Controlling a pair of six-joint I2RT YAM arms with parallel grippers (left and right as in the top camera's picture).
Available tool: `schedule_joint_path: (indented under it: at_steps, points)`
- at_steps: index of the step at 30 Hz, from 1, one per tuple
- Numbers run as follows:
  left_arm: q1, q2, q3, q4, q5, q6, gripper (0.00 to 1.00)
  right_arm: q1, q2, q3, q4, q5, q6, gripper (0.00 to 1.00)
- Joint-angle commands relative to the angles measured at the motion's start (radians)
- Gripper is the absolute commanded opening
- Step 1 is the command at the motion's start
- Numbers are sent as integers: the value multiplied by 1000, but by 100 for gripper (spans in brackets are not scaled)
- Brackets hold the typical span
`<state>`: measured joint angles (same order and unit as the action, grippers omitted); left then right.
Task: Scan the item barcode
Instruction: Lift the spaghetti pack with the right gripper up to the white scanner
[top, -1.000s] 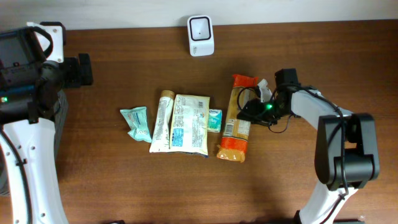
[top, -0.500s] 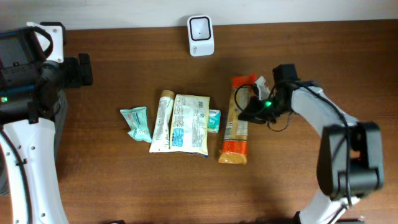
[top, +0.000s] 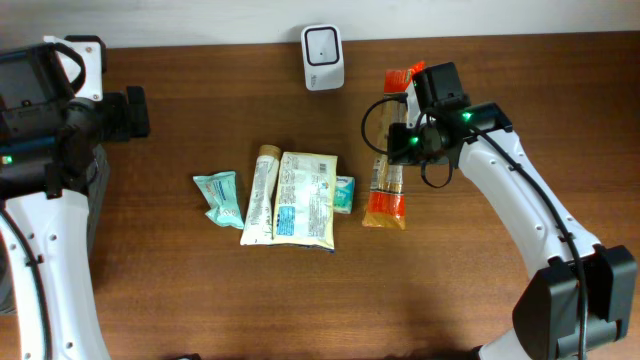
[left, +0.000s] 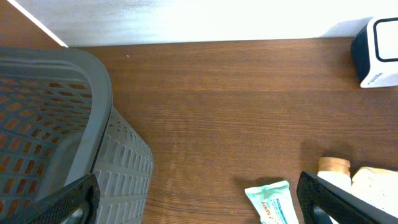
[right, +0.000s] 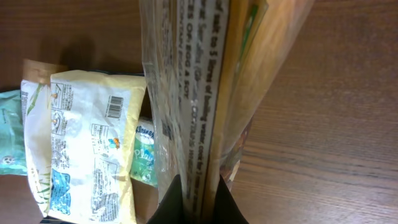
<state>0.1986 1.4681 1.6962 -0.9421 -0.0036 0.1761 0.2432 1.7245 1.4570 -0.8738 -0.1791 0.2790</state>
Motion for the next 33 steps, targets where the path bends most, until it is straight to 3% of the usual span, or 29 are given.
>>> schedule_joint_path:
  at_steps: [1, 4, 7, 11, 15, 16, 18, 25, 31, 33]
  points:
    - [1, -8, 3, -2, 7, 13, 99, 21, -20, 43, -13, 104, -37, 4]
    - [1, -8, 3, -4, 7, 13, 99, 27, -22, 43, -25, 141, -55, 4]
    - [1, -8, 3, -11, 7, 13, 99, -14, -24, 50, 43, -269, -66, 4]
    - [1, -8, 3, -25, 7, 13, 99, -148, -24, 50, 76, -835, -199, 4]
    - [1, -8, 3, -25, 7, 13, 99, -238, -24, 50, 106, -1202, -214, 4]
    - [1, -8, 3, -25, 7, 13, 99, -252, -24, 50, 156, -1262, -158, 4]
    - [1, -8, 3, -25, 8, 13, 99, -259, -24, 50, 279, -1304, -20, 4]
    - [1, -8, 3, -25, 7, 13, 99, -257, -24, 50, 1107, -1286, 694, 4]
    - [1, -8, 3, -26, 7, 13, 99, -256, -24, 50, 1168, -1271, 731, 4]
    - [1, -8, 3, -25, 7, 13, 99, -249, -24, 49, 1165, -1285, 660, 4]
